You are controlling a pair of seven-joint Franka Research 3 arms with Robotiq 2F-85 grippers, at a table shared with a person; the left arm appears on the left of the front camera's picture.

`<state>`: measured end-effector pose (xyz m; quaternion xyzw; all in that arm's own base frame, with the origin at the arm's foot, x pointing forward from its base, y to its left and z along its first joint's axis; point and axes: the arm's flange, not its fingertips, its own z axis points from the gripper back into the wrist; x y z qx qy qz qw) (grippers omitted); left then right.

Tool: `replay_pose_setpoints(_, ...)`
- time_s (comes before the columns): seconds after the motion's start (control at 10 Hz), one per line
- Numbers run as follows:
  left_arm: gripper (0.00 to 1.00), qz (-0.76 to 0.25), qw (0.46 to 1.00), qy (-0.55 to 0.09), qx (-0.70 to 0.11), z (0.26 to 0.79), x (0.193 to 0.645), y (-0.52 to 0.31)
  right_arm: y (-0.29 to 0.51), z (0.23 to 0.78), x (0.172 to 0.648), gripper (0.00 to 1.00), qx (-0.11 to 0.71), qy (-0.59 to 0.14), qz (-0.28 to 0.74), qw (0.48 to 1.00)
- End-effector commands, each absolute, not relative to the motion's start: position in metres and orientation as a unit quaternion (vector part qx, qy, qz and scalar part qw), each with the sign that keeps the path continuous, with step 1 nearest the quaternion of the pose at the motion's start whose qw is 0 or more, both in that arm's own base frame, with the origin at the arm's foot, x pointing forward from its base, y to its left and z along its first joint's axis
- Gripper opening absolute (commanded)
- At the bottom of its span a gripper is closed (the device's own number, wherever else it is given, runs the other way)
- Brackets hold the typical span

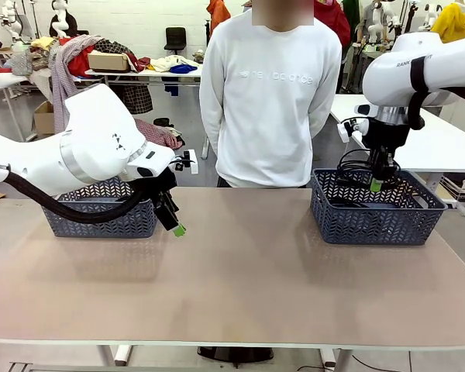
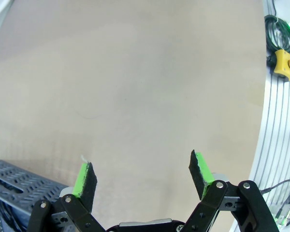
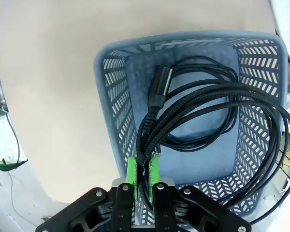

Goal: Organize the cables according to human instructions.
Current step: Pick up a bundle of cables and place it in the basket indicated by the human.

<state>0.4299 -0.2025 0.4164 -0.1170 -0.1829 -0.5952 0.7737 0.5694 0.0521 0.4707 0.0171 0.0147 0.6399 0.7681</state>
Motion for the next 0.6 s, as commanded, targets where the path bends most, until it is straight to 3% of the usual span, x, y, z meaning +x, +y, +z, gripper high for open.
replay_pose_setpoints(0.0,1.00,-0.601,0.770,-0.180,-0.116,0.4175,0.4307,-0.1990,0.0456,0.4622,0.5711,0.12,0.021,-0.008,0.654,0.756)
replay_pose_setpoints(0.3,1.00,-0.601,0.770,-0.180,-0.116,0.4175,0.4307,-0.1990,0.0462,0.4594,0.5721,0.12,0.024,-0.001,0.652,0.758)
replay_pose_setpoints(0.4,1.00,-0.601,0.770,-0.180,-0.116,0.4175,0.4307,-0.1990,0.0455,0.4584,0.5727,0.31,0.029,0.002,0.649,0.760)
replay_pose_setpoints(0.5,1.00,-0.601,0.770,-0.180,-0.116,0.4175,0.4307,-0.1990,0.0447,0.4573,0.5745,0.31,0.028,0.000,0.643,0.766)
